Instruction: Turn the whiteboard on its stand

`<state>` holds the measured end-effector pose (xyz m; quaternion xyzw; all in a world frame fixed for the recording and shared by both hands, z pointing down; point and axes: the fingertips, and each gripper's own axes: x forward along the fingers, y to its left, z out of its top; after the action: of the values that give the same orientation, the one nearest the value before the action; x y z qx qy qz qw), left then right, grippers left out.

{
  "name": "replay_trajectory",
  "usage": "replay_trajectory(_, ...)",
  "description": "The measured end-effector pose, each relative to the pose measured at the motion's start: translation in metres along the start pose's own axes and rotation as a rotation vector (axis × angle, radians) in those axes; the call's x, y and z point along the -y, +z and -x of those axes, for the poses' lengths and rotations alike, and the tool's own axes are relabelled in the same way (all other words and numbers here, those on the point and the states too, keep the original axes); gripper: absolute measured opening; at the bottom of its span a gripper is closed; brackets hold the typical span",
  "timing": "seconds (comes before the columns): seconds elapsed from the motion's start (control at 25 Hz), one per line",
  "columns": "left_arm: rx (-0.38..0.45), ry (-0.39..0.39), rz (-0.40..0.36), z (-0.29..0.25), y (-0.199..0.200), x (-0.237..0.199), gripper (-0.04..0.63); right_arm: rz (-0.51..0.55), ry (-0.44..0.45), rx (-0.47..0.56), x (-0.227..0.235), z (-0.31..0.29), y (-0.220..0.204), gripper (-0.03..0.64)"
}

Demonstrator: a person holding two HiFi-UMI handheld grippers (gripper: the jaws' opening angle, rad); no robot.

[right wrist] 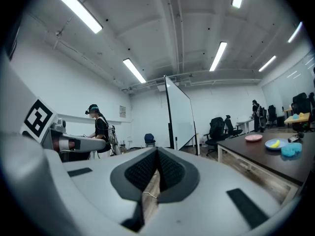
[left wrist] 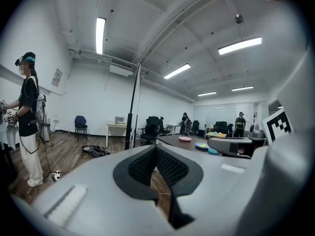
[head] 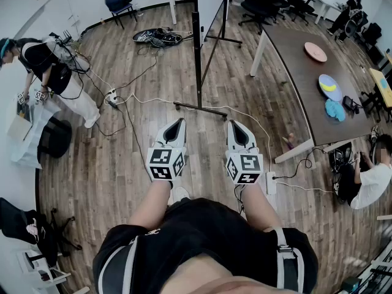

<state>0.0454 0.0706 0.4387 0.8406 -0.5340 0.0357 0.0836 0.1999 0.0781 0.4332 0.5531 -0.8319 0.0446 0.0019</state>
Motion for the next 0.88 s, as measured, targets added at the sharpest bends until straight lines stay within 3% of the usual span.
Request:
replay_trajectory(0.4, -0.005, 0.003, 0.011, -0.002, -0.006, -0.023, 0.009, 0.001, 0.042, -0.02, -0.021, -0.023, -0.009, 0.002)
replay_trajectory(0.88, 0.011, 0.0, 0.031, -0.006, -0.001, -0.073, 0.009, -0.009, 0.013, -0.009, -0.049, -0.069, -0.002, 0.002)
